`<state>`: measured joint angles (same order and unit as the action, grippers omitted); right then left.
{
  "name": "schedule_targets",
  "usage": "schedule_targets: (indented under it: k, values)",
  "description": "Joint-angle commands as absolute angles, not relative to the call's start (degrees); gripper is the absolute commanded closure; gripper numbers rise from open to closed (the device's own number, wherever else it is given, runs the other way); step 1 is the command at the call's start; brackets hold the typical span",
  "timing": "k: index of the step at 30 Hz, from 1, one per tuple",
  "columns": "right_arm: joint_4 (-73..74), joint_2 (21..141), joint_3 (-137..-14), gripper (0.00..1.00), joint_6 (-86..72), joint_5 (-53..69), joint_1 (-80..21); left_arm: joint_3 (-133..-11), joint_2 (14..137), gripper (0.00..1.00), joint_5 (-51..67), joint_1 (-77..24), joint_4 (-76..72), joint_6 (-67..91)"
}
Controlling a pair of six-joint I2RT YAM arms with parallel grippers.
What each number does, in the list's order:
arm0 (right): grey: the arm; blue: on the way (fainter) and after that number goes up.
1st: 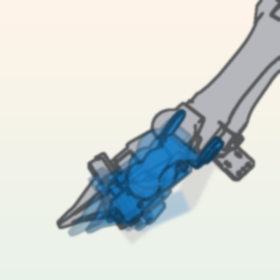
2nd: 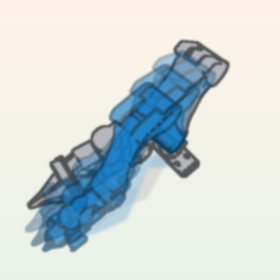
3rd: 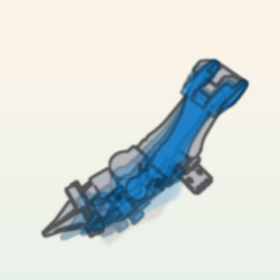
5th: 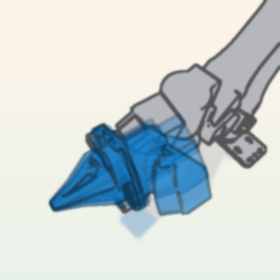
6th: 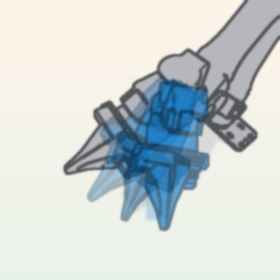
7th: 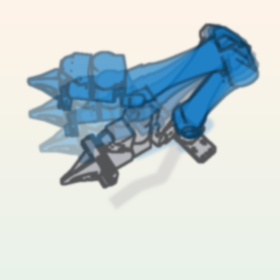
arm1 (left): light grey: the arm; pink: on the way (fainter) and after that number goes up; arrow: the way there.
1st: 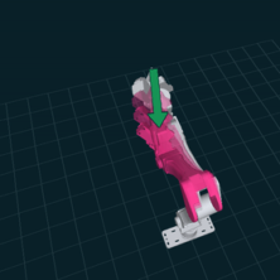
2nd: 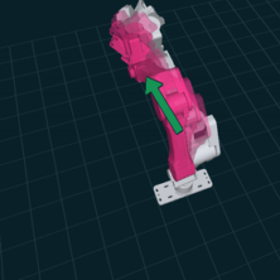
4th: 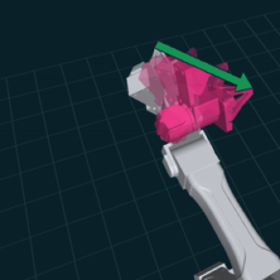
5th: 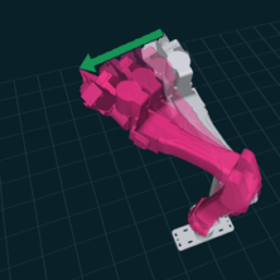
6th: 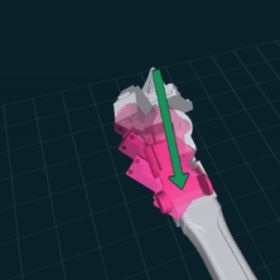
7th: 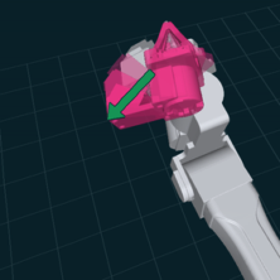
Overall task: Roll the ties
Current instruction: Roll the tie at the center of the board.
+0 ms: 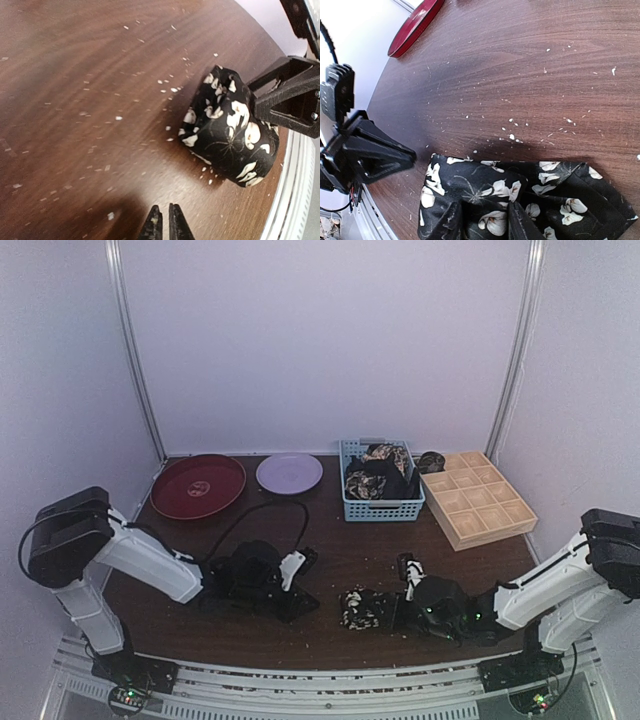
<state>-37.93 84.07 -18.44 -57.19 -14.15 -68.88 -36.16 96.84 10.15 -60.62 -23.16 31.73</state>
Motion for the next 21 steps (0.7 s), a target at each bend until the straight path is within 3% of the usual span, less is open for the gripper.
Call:
schedule_targets:
  k: [1, 21]
  values:
    - [-33.0, 83.9, -15.9, 0.69, -57.1, -15.4, -68.9, -40.0, 101.5, 0.94, 13.4, -62.0, -29.3, 33.4]
    - [-32.0, 80.3, -14.2, 0.68, -55.4, -17.0, -68.9, -49.2, 109.9, 0.98, 18.8, -63.4, -31.7, 35.2]
